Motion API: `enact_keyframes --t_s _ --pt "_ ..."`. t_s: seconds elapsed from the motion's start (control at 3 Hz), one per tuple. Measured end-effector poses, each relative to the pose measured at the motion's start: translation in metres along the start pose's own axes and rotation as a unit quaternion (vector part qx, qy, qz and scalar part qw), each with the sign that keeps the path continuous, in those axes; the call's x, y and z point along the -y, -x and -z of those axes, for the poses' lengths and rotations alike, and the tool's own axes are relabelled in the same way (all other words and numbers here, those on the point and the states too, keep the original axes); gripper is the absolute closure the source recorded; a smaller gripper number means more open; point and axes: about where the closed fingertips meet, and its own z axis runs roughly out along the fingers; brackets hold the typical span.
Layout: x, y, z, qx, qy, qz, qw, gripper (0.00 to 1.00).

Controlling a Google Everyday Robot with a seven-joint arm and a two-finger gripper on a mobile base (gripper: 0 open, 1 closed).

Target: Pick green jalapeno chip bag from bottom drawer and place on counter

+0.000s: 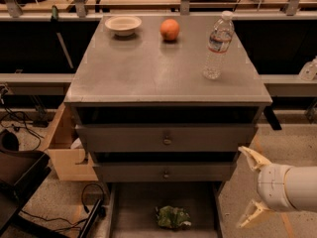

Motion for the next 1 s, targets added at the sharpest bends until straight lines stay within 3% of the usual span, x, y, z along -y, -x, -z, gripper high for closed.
enact_keyframes --t_s 0.33,0.67,1.0 --pt "0.000 0.000 0.000 0.000 0.000 -0.002 1.0000 0.00" --pt "-0.007 0.000 -0.032 0.015 0.002 -0.015 0.9998 0.00" --pt "-0.037 -0.003 -0.104 0.052 0.010 -0.036 0.9979 0.00"
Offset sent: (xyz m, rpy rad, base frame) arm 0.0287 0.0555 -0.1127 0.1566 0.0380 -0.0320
